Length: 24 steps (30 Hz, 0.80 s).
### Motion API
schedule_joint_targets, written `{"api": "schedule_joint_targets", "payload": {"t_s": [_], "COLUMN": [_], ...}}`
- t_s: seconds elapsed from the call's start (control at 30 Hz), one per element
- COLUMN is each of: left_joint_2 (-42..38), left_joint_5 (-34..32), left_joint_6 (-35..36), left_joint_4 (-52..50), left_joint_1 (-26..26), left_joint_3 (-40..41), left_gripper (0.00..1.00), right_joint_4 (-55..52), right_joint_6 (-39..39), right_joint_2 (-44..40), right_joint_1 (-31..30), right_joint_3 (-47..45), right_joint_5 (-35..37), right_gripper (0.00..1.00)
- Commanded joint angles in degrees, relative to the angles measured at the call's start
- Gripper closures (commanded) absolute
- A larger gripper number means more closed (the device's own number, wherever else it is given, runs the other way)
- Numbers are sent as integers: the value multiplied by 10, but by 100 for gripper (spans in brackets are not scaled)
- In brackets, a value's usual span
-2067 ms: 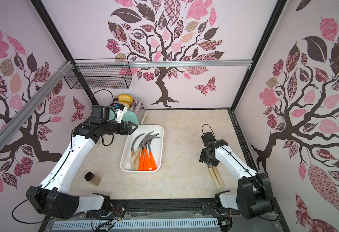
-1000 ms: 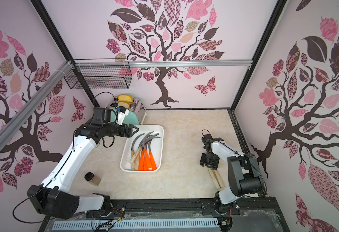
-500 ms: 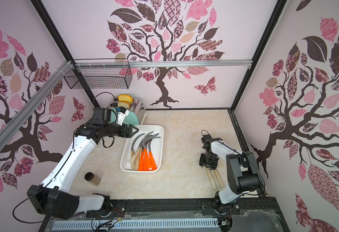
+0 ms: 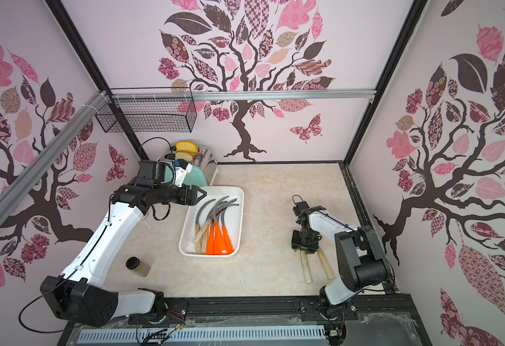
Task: Put small sickles into storage boxes
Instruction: Pick up the sickle at the center of the board.
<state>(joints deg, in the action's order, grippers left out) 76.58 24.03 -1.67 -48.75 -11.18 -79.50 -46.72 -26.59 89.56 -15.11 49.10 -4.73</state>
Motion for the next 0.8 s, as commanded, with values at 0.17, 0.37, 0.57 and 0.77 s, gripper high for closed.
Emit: {"api": "schedule_joint_targets", "payload": {"t_s": [0.17, 0.37, 0.57, 0.77], "left_joint_2": [-17, -19, -20, -22], "left_joint_5": [-7, -7, -6, -1], "left_joint_6": [-1, -5, -7, -12], "left_joint_4": [-3, 0, 3, 3], "left_joint_1": [0, 0, 0, -1], "left_joint_3": [-13, -12, -15, -12], "left_gripper": [23, 22, 22, 22], "right_joint_4": [5, -4, -2, 19], "right_joint_6": [-26, -43, -57, -82], "right_joint_2": [-13, -29, -50, -54], "right_joint_1": [-32, -44, -52, -72], "right_joint_3": [-8, -16, -33, -55], "right_joint_5": [-16, -11, -15, -19], "right_gripper": [54, 56, 57, 58]}}
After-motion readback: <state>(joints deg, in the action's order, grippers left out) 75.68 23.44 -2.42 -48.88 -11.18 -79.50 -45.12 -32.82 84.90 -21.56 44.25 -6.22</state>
